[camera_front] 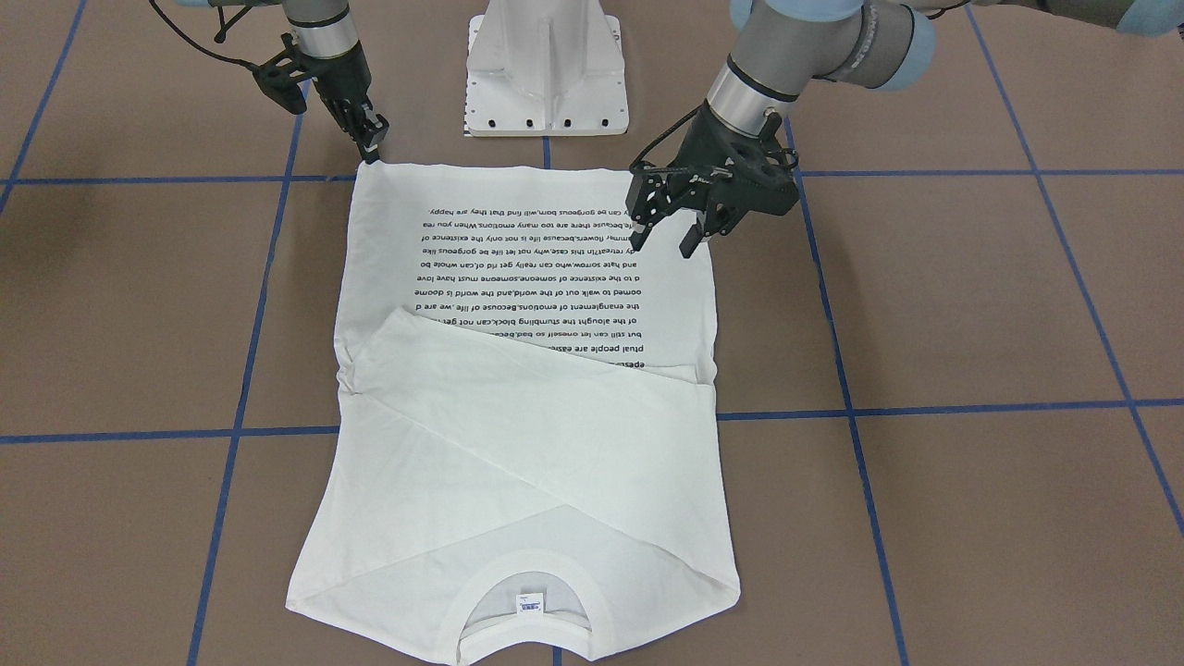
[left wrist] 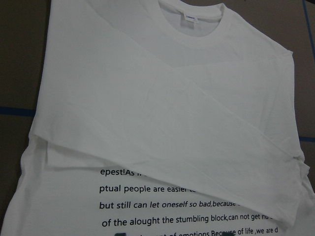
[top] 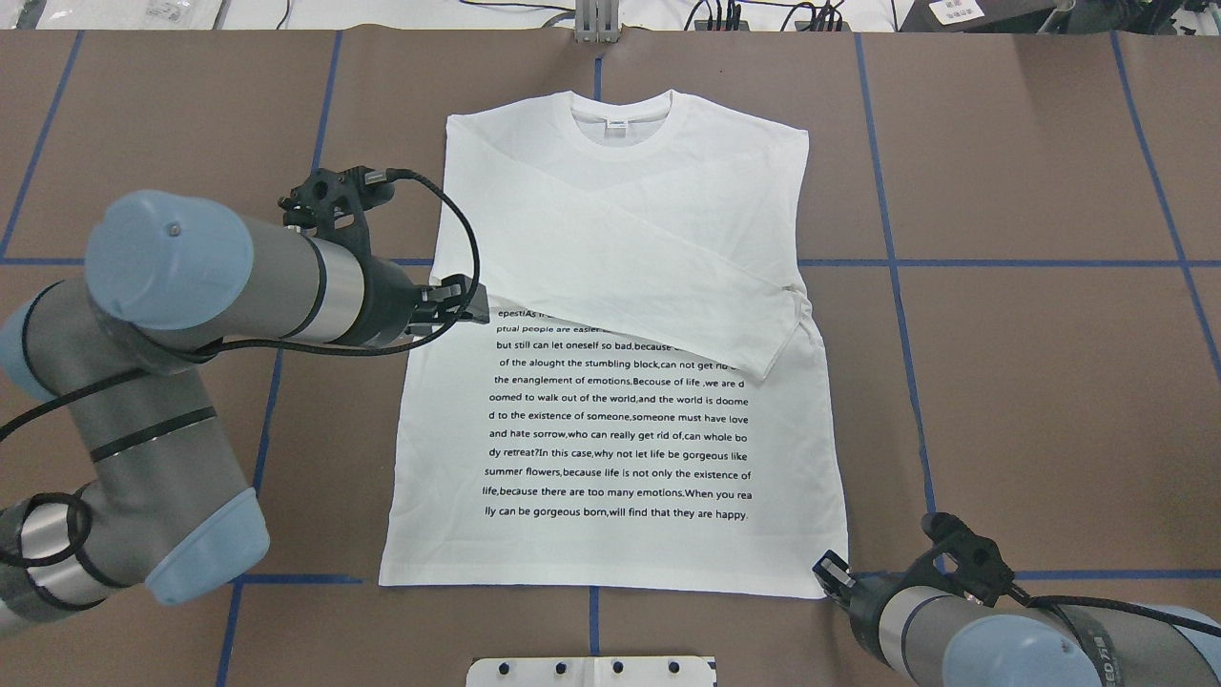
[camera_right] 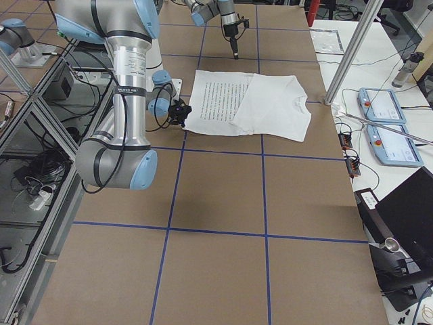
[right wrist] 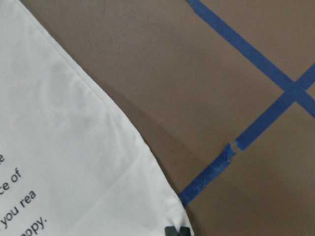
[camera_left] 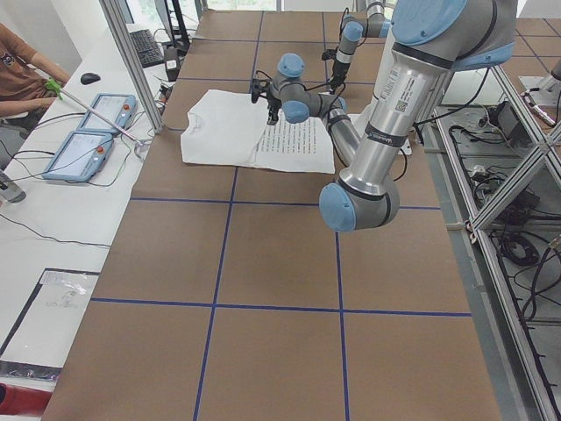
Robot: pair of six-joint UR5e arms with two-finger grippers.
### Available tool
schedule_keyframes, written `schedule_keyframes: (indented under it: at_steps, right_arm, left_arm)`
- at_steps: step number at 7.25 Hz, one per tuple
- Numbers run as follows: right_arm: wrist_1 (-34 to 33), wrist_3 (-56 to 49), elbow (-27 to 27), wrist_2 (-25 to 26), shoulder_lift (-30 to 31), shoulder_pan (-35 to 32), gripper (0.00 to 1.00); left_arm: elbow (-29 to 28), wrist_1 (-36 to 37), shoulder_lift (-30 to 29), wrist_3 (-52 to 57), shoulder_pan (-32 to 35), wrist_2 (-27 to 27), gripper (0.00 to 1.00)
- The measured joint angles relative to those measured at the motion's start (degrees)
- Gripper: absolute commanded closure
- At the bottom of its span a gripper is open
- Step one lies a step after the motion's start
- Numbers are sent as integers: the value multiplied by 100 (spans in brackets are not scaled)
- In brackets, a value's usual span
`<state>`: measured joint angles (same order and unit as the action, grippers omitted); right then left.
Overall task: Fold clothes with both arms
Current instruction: 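Lower both grippers onto the hem corners and grasp them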
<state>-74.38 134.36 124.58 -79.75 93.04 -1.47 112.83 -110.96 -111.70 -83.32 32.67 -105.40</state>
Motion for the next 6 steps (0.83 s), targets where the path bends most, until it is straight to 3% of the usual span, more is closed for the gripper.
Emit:
schedule_keyframes:
  at_steps: [2, 4, 6]
  right_arm:
    - [2, -17, 55, -4, -8, -103, 100]
    - [-2, -23, 62, -5, 1, -146, 100]
    - [1, -24, 63, 0, -2, -160, 100]
  left_arm:
    - [207, 4, 594, -916, -614, 56, 39]
    - [287, 82, 1064, -1668, -1329, 458, 40]
    - [328, 420, 1190, -2022, -1710, 641, 41]
